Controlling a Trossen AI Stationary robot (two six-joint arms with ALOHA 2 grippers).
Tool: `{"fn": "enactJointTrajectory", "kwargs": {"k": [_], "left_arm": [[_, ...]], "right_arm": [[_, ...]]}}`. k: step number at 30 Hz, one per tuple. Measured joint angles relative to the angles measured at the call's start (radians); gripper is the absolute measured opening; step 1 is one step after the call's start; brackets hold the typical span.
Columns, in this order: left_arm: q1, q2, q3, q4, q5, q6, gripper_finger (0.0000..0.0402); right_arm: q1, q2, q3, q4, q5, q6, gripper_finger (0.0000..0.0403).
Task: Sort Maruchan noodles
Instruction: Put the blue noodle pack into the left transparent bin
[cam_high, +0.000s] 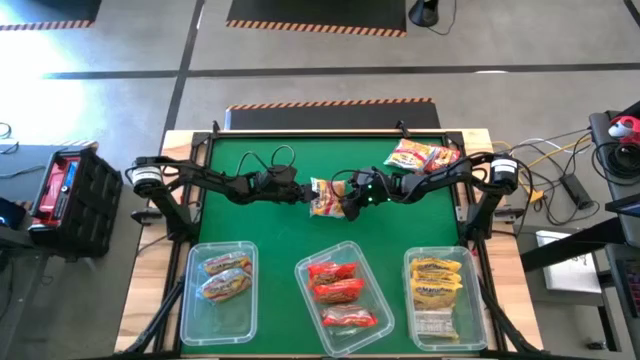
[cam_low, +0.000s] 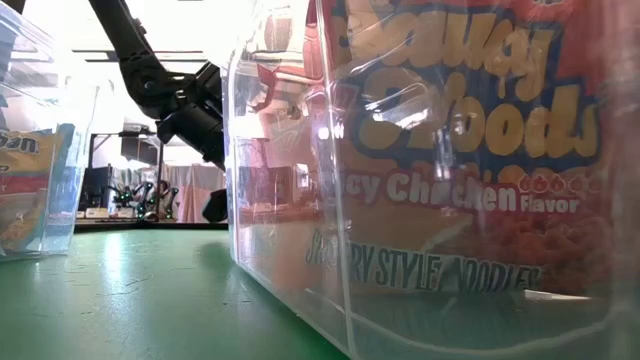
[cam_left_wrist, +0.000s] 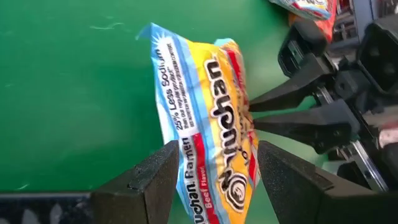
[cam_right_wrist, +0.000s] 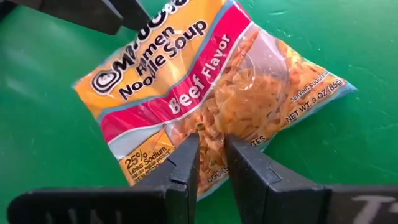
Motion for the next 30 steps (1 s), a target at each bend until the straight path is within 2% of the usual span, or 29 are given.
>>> {"fn": "enactJointTrajectory", "kwargs": {"k": [24,30], "left_arm": [[-0.002,0.013,0.030,-0.011,0.009,0.045,0.0201],[-0.002,0.063,0.069,-0.008,0.011,0.072,0.0201]], "right_arm": [[0.001,0.015,-0.006,-0.065,0.009,-0.055,0.0068],[0.001,0.016,-0.006,-0.065,0.010,-0.056,0.0068]]}}
